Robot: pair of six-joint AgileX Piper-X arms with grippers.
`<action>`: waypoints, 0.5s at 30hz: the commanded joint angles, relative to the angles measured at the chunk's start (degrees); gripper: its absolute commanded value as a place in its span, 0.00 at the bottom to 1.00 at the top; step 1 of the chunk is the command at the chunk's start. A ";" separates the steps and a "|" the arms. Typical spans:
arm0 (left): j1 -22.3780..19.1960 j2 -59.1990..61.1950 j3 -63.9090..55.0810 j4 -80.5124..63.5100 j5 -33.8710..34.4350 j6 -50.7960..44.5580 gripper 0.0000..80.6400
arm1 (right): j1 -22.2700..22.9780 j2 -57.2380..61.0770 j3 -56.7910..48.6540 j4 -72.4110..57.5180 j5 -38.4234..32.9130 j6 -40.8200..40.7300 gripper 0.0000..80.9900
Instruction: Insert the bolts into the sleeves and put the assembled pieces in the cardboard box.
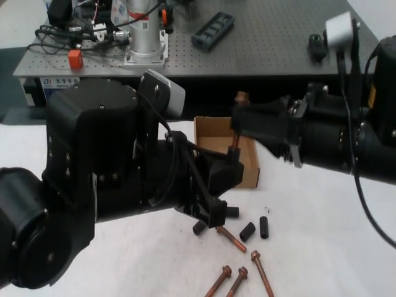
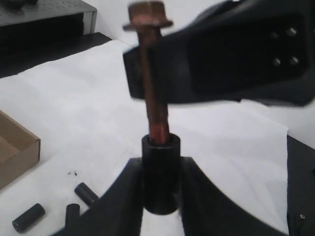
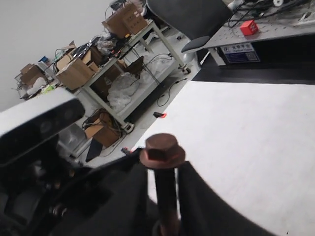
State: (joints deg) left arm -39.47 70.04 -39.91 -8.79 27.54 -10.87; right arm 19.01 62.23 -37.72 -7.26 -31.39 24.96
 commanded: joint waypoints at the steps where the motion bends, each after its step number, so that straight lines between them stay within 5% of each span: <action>1: 0.05 -0.56 -0.57 -2.17 -1.11 1.08 0.01 | 0.18 -0.68 -0.10 0.90 -2.34 -0.02 0.56; 9: 1.77 5.06 -5.38 -4.08 -14.42 -6.19 0.01 | -11.25 -11.01 -0.10 18.39 -2.31 -5.14 0.51; 15: 4.36 24.23 -26.23 9.33 -15.46 -12.55 0.01 | -21.01 -21.16 -0.10 37.31 8.96 -12.82 0.51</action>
State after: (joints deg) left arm -35.03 99.32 -70.94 2.95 12.48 -22.64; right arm -1.79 41.32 -37.60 28.92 -22.59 12.92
